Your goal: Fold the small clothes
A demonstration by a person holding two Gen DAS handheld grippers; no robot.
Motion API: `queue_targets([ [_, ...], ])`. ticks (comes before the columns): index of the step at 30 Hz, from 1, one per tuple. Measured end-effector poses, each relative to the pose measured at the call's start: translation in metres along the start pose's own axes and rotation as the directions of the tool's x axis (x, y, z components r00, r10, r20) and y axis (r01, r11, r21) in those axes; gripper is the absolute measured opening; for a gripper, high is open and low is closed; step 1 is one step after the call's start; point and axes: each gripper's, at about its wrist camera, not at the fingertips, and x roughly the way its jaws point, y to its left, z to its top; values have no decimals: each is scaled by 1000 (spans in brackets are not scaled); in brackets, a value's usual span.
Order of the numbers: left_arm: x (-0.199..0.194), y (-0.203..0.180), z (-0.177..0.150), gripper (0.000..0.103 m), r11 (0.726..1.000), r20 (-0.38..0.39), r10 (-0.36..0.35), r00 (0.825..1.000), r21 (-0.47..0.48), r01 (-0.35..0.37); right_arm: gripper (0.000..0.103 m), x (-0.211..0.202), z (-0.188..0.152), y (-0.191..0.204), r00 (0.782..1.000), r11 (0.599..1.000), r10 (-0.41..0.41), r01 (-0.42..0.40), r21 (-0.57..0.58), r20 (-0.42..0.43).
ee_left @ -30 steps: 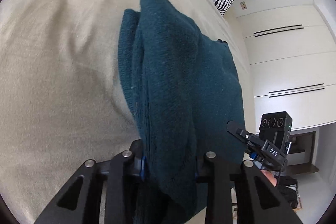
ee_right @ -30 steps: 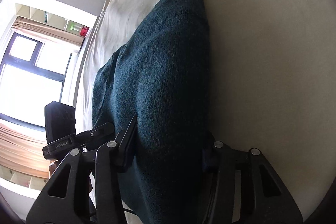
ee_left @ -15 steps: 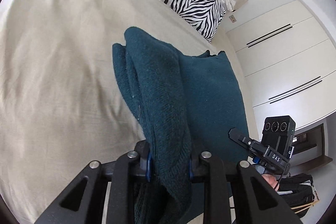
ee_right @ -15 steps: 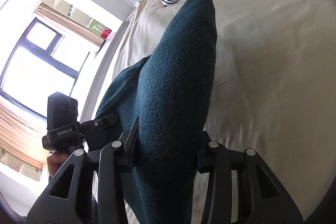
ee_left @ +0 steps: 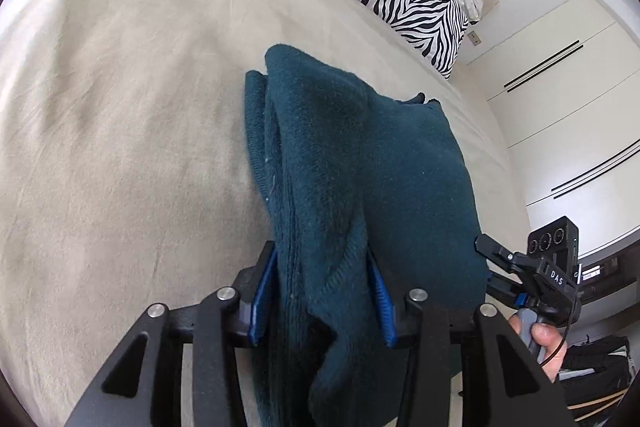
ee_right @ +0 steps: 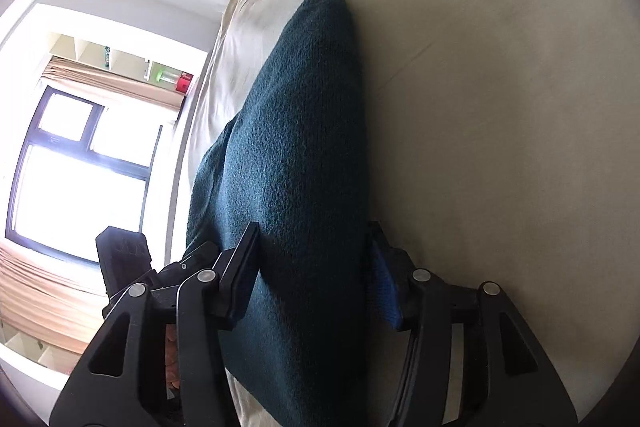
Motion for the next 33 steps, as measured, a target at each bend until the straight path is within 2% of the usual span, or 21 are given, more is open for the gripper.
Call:
queue_targets([
  [2, -18, -8, -15, 60, 997, 50, 58, 997, 37, -60, 50, -24, -9, 4, 996, 998, -65, 66, -10, 57],
  [4, -36, -23, -32, 69, 987, 117, 121, 986, 94, -132, 50, -49, -23, 11, 982, 988, -146, 151, -33, 119],
  [5, -50, -32, -45, 72, 975, 164, 157, 974, 130, -179, 50, -63, -30, 16, 973, 981, -178, 187, -52, 146],
  [6, -63, -41, -56, 81, 963, 217, 180, 959, 161, -218, 50, -78, -38, 20, 964, 974, -199, 214, -70, 175],
  [8, -91, -58, -82, 91, 939, 328, 207, 922, 197, -281, 50, -104, -57, 36, 947, 962, -216, 248, -116, 236],
  [10, -123, -73, -108, 103, 922, 440, 204, 875, 213, -322, 50, -128, -82, 59, 924, 943, -222, 285, -174, 310],
  [13, -163, -101, -143, 103, 879, 589, 213, 780, 233, -416, 55, -170, -119, 107, 864, 881, -243, 386, -271, 441],
  [15, -188, -117, -162, 103, 847, 666, 237, 708, 216, -486, 74, -189, -150, 141, 819, 838, -225, 439, -323, 527],
  [17, -211, -134, -176, 103, 820, 726, 236, 646, 208, -533, 88, -214, -182, 172, 775, 809, -174, 464, -360, 608],
  [18, -223, -140, -182, 103, 808, 750, 232, 619, 206, -552, 97, -227, -196, 184, 749, 801, -141, 470, -370, 647],
  [19, -234, -144, -188, 103, 797, 769, 228, 598, 205, -568, 101, -240, -211, 195, 725, 798, -109, 472, -375, 680],
  [20, -242, -150, -190, 103, 788, 781, 224, 583, 207, -580, 103, -251, -224, 204, 702, 796, -79, 472, -379, 708],
  [22, -259, -158, -195, 103, 786, 789, 221, 573, 203, -584, 103, -268, -245, 220, 671, 783, -43, 483, -393, 740],
  [25, -278, -162, -206, 103, 820, 787, 201, 583, 190, -540, 103, -288, -268, 238, 680, 786, -29, 468, -403, 733],
  [27, -281, -161, -208, 103, 826, 762, 226, 607, 180, -534, 103, -298, -283, 245, 676, 794, -20, 458, -400, 736],
  [29, -276, -160, -211, 103, 814, 740, 260, 620, 178, -553, 103, -306, -296, 249, 674, 791, -38, 472, -390, 738],
  [31, -271, -157, -214, 103, 796, 721, 303, 624, 168, -581, 103, -305, -302, 249, 694, 783, -69, 484, -392, 717],
  [32, -266, -155, -213, 103, 793, 699, 329, 635, 161, -588, 103, -302, -303, 248, 704, 779, -105, 498, -382, 702],
  [33, -263, -152, -213, 103, 798, 673, 344, 655, 158, -582, 103, -298, -303, 247, 714, 774, -147, 514, -370, 685],
])
